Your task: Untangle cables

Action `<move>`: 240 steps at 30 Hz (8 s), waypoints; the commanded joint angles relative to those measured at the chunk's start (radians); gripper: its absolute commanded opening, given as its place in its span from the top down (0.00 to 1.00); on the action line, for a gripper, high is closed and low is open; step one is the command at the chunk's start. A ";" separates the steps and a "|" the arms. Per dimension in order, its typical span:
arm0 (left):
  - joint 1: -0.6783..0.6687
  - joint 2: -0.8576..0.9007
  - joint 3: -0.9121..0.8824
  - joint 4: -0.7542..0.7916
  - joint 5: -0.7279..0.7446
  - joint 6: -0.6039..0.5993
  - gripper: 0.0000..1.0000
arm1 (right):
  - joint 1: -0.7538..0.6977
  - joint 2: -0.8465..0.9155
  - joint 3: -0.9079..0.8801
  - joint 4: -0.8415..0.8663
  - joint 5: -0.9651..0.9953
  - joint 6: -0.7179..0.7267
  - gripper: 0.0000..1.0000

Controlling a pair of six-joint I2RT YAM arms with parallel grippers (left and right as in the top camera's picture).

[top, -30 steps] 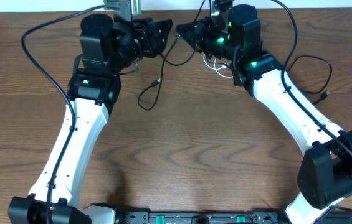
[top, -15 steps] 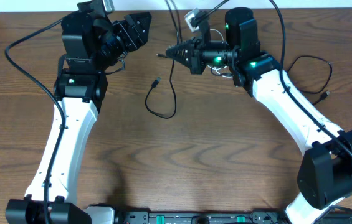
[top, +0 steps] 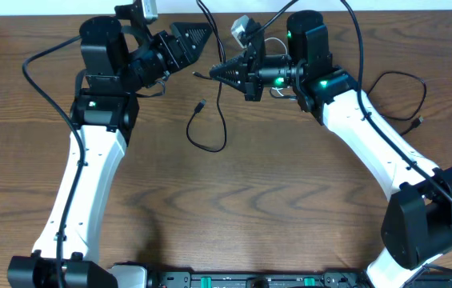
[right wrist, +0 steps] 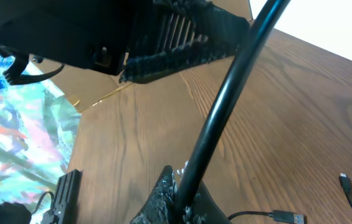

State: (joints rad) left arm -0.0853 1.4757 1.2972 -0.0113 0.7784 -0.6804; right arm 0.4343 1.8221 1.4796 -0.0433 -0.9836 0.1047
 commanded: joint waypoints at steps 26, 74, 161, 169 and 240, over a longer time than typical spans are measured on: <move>-0.045 -0.006 0.019 -0.040 0.045 -0.089 0.48 | 0.017 -0.023 -0.001 0.073 -0.010 0.037 0.99; -0.039 -0.006 0.019 -0.040 0.019 -0.088 0.93 | 0.000 -0.023 -0.001 0.062 -0.010 0.067 0.67; 0.513 0.697 0.580 0.010 -0.684 0.311 0.21 | -0.095 -0.023 -0.001 -0.246 -0.167 -0.010 0.02; 0.595 0.697 0.580 -0.188 -0.662 0.311 0.05 | -0.095 -0.023 -0.001 -0.245 -0.111 -0.010 0.01; 0.189 0.708 0.340 -0.224 -0.698 -0.024 0.92 | -0.094 -0.023 -0.001 -0.312 -0.010 0.003 0.01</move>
State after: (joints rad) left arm 0.0700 2.1899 1.6405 -0.2771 0.1242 -0.7494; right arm 0.3439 1.8217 1.4792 -0.3462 -0.9901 0.1135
